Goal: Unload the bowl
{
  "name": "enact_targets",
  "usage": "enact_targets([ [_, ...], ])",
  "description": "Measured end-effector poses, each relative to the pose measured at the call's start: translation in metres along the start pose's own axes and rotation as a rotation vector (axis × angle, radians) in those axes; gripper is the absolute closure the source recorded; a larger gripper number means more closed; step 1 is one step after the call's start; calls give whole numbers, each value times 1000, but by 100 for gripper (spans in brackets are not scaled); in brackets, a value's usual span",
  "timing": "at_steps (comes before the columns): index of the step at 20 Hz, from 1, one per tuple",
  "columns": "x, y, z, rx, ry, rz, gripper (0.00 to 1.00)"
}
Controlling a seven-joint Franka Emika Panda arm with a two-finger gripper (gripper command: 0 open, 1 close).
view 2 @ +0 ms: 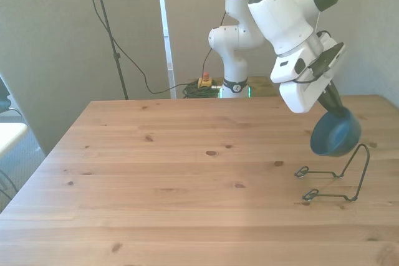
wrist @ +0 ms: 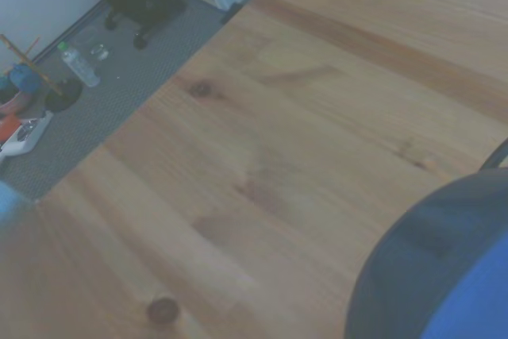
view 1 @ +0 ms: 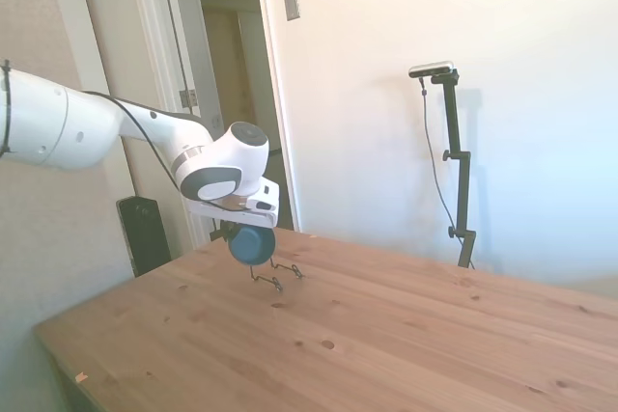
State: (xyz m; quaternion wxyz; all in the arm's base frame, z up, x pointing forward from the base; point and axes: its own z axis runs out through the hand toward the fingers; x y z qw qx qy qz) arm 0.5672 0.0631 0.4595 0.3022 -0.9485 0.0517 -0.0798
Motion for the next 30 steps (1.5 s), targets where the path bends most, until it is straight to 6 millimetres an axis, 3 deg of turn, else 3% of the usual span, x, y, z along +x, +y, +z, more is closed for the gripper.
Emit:
enact_targets([
  [9,-60,45,-17,-225,-99,67,100],
  [14,-73,74,-17,-345,-164,120,100],
  [19,-88,82,-20,-510,-200,147,100],
  [24,-89,93,-21,-672,-202,166,100],
  [30,-62,99,-12,-751,-195,160,100],
])
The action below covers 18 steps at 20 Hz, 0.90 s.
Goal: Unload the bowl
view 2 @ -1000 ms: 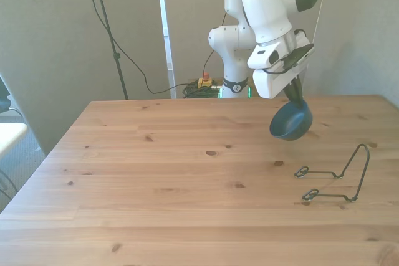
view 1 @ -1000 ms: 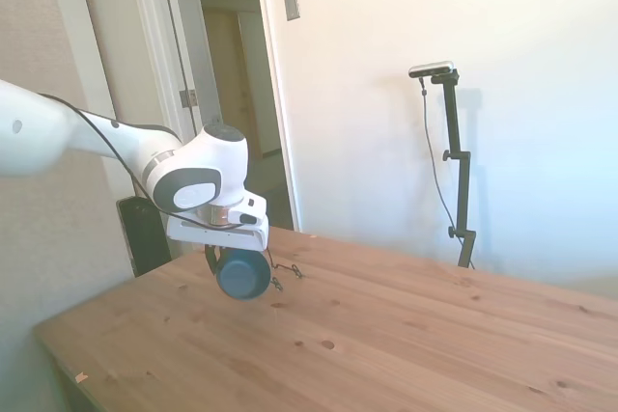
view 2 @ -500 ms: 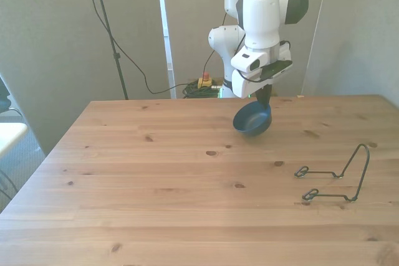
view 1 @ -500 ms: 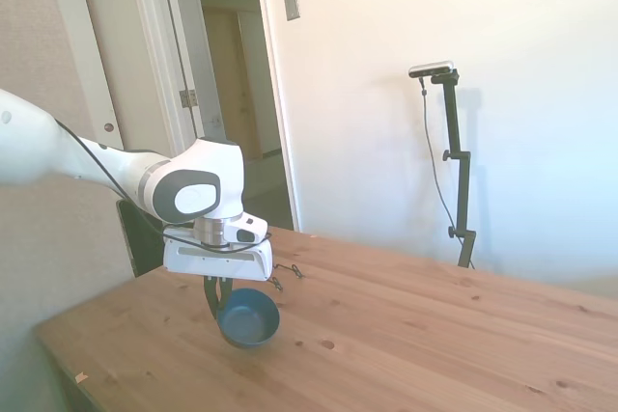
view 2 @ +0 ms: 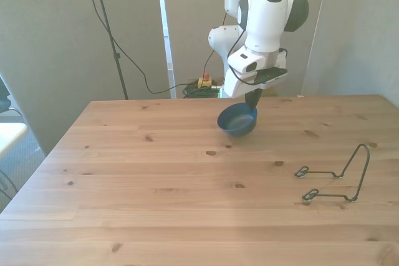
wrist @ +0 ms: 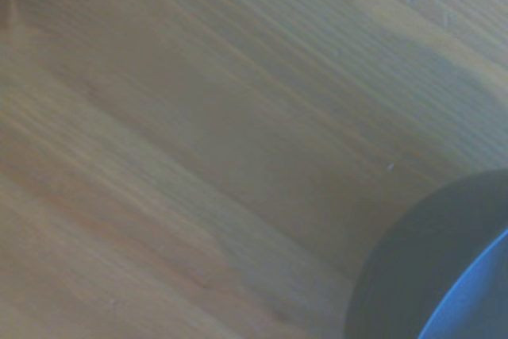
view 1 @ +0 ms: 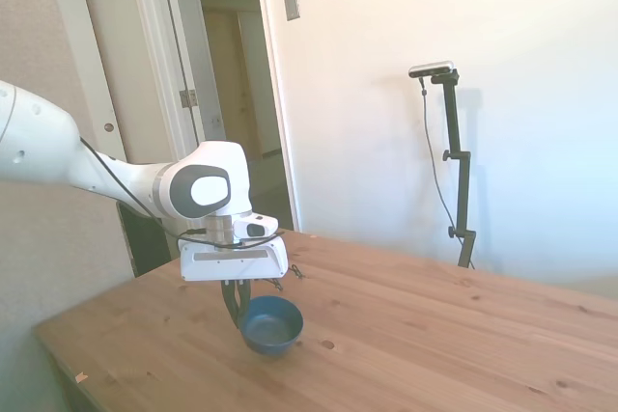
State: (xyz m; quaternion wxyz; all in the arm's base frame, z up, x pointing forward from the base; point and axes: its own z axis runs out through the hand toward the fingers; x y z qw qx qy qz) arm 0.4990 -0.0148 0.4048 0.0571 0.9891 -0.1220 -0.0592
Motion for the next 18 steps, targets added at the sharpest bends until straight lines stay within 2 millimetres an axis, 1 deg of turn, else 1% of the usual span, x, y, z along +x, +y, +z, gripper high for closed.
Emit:
enact_targets([
  [5,26,-5,11,-59,-42,-2,100],
  [8,33,-8,16,-66,-60,-1,100],
  [11,35,-8,19,-67,-66,0,100],
  [12,35,-8,19,-67,-66,-1,0],
  [18,33,-15,18,-68,-61,-13,0],
])
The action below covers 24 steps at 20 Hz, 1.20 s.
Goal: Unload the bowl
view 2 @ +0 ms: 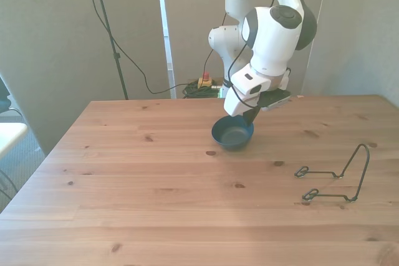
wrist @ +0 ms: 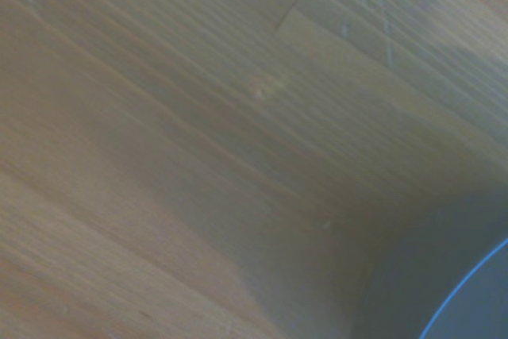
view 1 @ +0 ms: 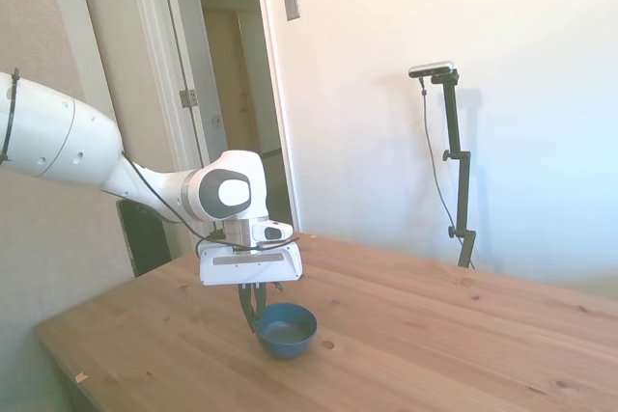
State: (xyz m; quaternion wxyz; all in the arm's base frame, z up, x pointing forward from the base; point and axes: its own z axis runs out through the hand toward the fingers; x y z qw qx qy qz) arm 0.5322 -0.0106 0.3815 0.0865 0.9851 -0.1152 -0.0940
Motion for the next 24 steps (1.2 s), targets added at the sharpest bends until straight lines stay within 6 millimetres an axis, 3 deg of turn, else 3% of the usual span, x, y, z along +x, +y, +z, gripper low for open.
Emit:
enact_targets([
  [9,-2,-4,-4,7,13,-8,0],
  [19,-28,-16,-53,158,141,-27,0],
  [24,-41,-36,-55,292,251,4,0],
])
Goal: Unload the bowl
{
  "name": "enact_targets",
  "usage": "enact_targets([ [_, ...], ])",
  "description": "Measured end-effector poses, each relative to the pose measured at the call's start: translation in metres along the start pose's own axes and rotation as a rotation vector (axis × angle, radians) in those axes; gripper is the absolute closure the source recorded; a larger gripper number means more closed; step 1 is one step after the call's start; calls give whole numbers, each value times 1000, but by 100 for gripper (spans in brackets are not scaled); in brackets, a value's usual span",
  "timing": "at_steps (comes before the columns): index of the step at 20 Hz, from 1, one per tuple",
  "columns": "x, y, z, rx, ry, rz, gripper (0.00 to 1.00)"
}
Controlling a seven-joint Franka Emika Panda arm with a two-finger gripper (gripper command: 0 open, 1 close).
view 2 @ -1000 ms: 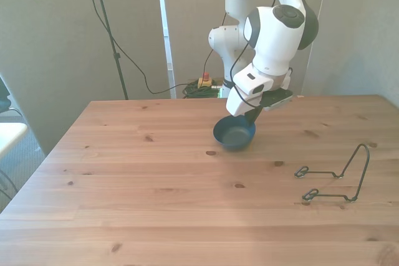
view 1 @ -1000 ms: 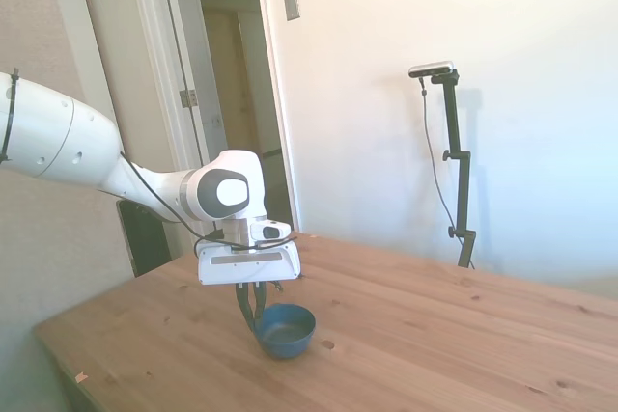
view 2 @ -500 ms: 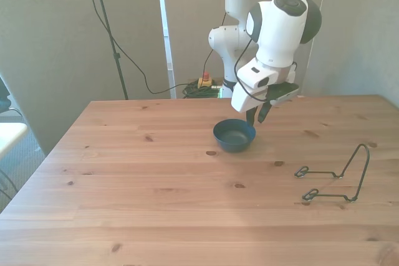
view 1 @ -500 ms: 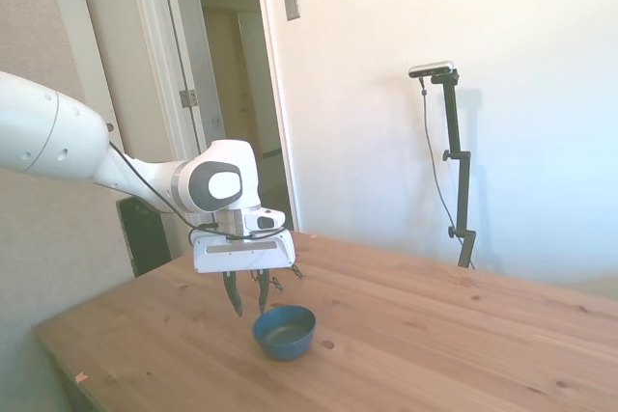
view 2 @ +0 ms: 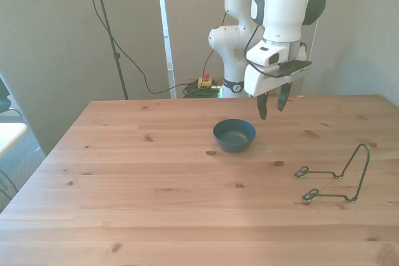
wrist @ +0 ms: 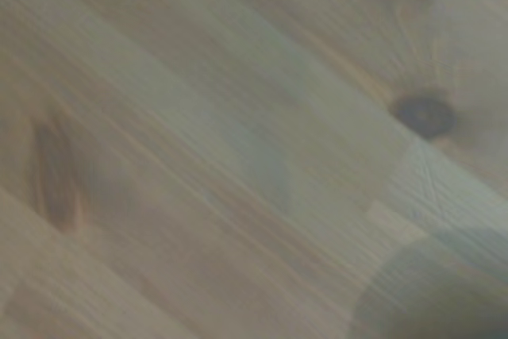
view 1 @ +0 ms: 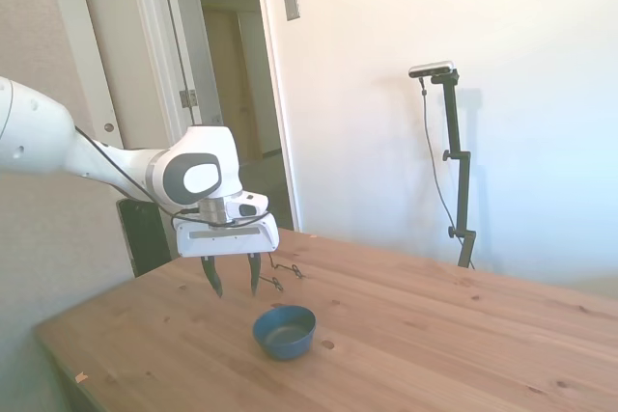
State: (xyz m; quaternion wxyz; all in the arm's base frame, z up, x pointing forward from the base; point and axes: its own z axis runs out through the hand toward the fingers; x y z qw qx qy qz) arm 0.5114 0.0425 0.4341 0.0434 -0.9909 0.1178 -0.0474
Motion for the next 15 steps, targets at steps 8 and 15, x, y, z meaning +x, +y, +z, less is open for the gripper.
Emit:
enact_targets([
  [8,-7,-4,-10,281,76,117,0],
  [15,-12,5,-8,396,47,150,0],
])
